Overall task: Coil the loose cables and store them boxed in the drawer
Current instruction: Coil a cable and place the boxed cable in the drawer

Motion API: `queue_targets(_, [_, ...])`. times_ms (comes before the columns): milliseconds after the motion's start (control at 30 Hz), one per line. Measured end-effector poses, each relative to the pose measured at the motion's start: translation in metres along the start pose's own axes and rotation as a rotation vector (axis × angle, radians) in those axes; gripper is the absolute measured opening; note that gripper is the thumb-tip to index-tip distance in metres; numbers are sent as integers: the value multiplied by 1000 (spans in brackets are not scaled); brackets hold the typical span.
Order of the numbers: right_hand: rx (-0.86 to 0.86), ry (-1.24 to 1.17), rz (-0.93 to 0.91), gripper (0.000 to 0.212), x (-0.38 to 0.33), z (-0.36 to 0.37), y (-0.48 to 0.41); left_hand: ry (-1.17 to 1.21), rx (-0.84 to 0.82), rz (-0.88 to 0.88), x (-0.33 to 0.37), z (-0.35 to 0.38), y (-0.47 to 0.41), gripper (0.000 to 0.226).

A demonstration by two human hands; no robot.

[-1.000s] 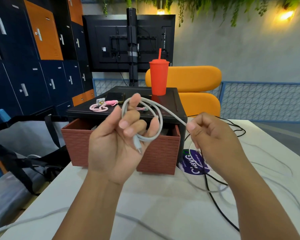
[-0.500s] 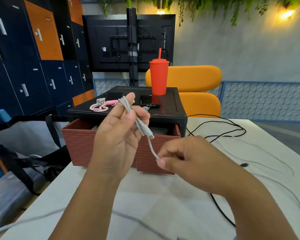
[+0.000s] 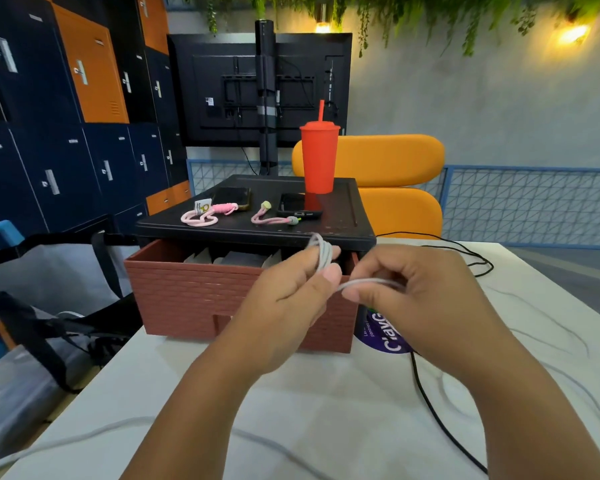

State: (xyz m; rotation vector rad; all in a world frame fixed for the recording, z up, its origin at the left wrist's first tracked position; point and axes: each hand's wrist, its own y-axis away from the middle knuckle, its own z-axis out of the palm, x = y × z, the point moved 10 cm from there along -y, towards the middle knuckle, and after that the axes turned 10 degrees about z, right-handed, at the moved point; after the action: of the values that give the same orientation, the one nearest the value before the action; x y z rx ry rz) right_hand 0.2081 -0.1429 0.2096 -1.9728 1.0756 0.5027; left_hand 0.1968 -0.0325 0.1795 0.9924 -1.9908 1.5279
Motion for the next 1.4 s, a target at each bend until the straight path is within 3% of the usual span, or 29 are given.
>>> queue_targets(167, [132, -121, -32, 10, 4, -8, -1, 227, -85, -2, 8, 6, -2, 28])
queue_targets(200, [126, -147, -32, 8, 5, -5, -2, 313, -67, -25, 7, 5, -1, 25])
queue_targets(333, [116, -151, -114, 34, -5, 12, -2, 714, 36, -113, 3, 2, 0, 22])
queue_targets(400, [110, -176, -100, 27, -6, 15, -2, 821, 69, -156, 2, 3, 0, 28])
queue_targets(467, [74, -144, -58, 14, -4, 19, -3, 844, 95, -183, 0, 3, 0, 30])
queue_targets(633, [49, -31, -27, 32, 1, 26, -4, 676, 190, -226, -5, -2, -1, 31])
queue_targets(867, [120, -48, -29, 35, 5, 19, -5, 565, 227, -273, -10, -6, 0, 31])
queue_targets(1067, [69, -116, -49, 29, -1, 18, -4, 836, 221, -346, -16, 1, 2, 26])
queue_targets(1200, [88, -306, 2, 15, 8, 5, -5, 1048, 349, -324, -20, -14, -1, 28])
queue_targets(1400, [191, -219, 111, 17, 34, -9, -9, 1111, 554, -272, -26, -39, 2, 26])
